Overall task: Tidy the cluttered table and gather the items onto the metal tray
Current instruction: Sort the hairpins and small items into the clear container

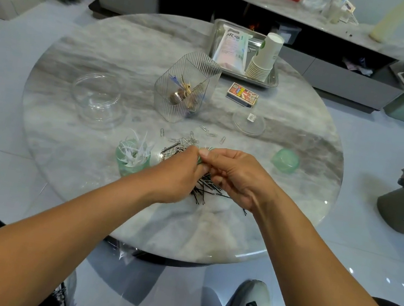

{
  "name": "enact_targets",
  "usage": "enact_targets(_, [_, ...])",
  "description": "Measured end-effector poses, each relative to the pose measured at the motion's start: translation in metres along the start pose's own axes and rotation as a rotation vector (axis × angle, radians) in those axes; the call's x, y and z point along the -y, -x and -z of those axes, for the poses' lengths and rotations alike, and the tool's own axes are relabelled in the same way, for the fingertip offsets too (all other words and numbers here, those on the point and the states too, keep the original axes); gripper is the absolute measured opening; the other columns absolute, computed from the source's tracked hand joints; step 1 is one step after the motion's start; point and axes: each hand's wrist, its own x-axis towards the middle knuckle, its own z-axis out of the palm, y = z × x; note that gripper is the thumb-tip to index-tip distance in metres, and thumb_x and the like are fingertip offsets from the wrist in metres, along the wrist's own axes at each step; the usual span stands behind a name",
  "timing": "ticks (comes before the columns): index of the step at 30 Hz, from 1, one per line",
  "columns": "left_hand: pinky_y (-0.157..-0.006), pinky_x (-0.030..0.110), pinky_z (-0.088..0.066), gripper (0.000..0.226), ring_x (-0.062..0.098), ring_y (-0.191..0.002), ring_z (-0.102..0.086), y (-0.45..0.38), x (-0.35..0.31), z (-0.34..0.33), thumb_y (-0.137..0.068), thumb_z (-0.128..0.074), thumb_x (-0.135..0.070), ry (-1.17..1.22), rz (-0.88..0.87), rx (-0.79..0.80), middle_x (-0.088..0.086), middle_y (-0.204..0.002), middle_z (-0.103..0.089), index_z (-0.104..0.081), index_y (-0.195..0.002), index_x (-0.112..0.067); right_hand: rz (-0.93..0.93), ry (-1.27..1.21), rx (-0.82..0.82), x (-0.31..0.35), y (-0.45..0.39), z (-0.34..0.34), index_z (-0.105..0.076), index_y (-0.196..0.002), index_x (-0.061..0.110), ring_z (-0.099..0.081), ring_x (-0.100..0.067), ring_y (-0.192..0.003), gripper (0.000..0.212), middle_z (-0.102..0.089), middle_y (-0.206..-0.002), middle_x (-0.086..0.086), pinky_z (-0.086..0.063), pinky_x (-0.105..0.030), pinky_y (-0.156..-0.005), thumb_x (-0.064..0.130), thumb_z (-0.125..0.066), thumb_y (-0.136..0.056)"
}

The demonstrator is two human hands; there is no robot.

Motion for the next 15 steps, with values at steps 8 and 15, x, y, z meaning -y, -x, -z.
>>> enact_targets(8, [-0.099, 0.038, -0.043, 0.062, 0.028, -0.130, -0.050, 0.0027, 0.0045, -0.0043, -0.103, -0.042, -0.017, -0.079, 0.146, -0.011, 0.012, -0.155, -0.041, -0.013, -0.157, -0.016, 0.030, -0.025, -0.030, -0.0033, 0.0032, -0.0085, -0.073, -0.082, 0.003, -0.064, -0.010, -0.061, 0.011, -0.069, -0.074, -0.007, -0.055, -0.018, -0.058, 0.010, -0.082, -0.083])
enact_targets(15, [-0.075, 0.025, -0.051, 0.096, 0.014, -0.102, -0.061, 0.0072, 0.0080, -0.0016, -0.095, -0.055, -0.025, -0.035, 0.056, -0.005, 0.006, -0.138, -0.053, 0.017, -0.156, -0.041, 0.057, -0.020, 0.048, 0.0031, 0.0068, -0.0046, -0.074, -0.087, 0.000, -0.063, -0.014, -0.062, 0.011, -0.068, -0.072, -0.008, -0.058, -0.019, -0.064, 0.009, -0.080, -0.084])
